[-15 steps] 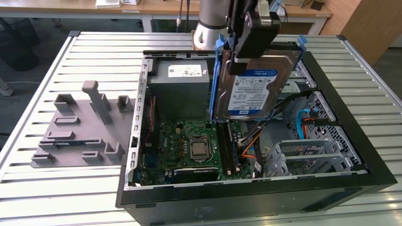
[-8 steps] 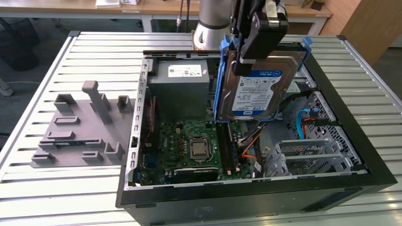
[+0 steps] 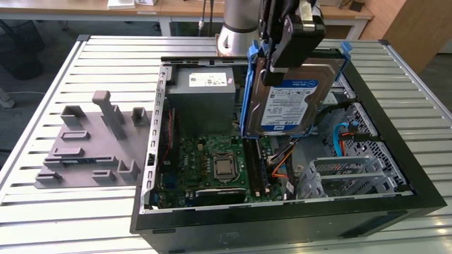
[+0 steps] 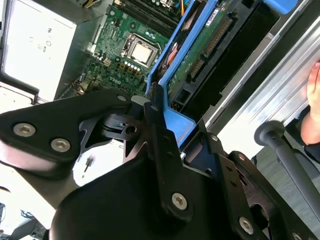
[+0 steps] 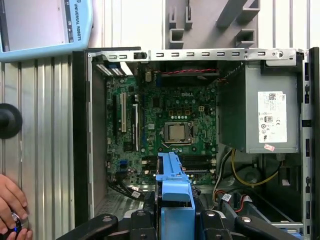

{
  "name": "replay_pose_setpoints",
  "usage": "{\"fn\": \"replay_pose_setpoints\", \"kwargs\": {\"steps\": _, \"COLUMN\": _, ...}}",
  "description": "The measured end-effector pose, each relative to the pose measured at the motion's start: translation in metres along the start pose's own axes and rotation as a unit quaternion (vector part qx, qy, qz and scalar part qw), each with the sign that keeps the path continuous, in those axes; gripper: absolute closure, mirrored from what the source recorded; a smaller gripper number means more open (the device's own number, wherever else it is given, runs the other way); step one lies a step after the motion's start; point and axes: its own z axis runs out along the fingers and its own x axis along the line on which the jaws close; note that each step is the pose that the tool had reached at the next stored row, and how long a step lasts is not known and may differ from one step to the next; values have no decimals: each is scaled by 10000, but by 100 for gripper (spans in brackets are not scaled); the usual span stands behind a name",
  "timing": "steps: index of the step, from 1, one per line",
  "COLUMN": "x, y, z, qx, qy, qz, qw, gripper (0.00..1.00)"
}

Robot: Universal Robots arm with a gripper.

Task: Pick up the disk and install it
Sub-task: 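Insert the disk into the insertion slot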

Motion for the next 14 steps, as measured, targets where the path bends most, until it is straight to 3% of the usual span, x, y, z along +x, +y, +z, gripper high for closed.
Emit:
{"fn": "replay_pose_setpoints", "kwargs": {"steps": 10, "x": 225, "y": -12, "z": 4, "qx": 0, "qy": 0, "qz": 1, "qw": 10000, "gripper": 64}}
{"fn": "replay_pose_setpoints", "kwargs": {"steps": 14, "x": 257, "y": -83, "z": 5, "qx": 0, "qy": 0, "qz": 1, "qw": 10000, "gripper": 64}}
